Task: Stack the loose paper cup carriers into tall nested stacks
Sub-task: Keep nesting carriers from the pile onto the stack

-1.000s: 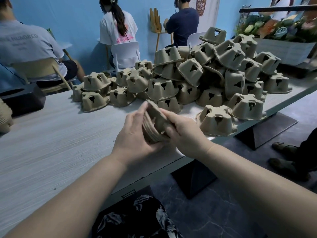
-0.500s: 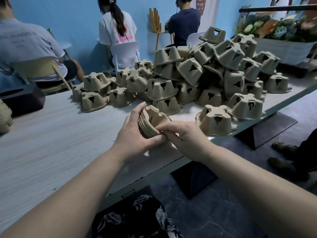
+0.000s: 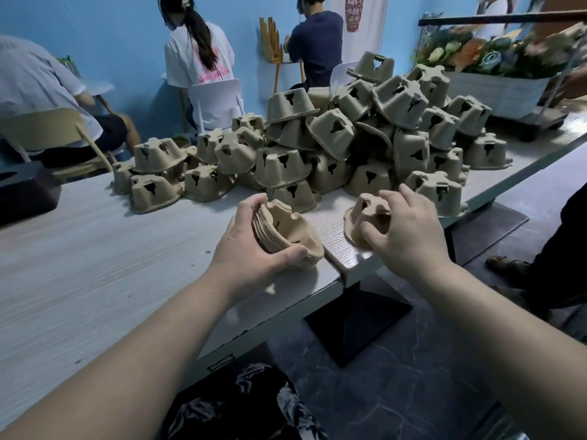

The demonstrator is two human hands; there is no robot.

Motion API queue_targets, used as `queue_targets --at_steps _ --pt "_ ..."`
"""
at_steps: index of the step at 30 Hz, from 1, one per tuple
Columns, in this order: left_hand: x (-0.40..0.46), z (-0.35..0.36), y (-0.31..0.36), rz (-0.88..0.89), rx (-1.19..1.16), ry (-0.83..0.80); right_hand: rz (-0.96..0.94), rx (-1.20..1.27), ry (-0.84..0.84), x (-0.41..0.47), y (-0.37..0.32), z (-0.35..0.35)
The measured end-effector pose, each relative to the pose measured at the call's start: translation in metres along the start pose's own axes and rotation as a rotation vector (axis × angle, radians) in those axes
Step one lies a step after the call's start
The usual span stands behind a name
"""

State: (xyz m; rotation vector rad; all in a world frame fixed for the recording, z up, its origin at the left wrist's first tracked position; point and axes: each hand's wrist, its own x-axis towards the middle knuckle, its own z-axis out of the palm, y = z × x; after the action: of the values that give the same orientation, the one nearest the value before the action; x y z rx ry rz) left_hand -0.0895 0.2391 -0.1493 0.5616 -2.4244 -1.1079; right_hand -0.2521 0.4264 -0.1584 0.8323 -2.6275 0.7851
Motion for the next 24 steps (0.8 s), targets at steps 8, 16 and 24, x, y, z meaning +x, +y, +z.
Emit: queue_targets --at_steps 8,16,24 --pt "0.000 0.001 0.001 -0.002 0.015 0.014 -0.125 0.158 -0.021 -0.004 -0.006 0.008" --pt "-0.002 -0.001 -0.002 -0.011 0.020 0.031 -0.187 -0.017 -0.251 0.016 -0.020 0.005" --pt "-0.004 -0.003 -0.001 -0.010 -0.004 0.034 -0.152 0.025 -0.200 0.023 -0.019 0.006"
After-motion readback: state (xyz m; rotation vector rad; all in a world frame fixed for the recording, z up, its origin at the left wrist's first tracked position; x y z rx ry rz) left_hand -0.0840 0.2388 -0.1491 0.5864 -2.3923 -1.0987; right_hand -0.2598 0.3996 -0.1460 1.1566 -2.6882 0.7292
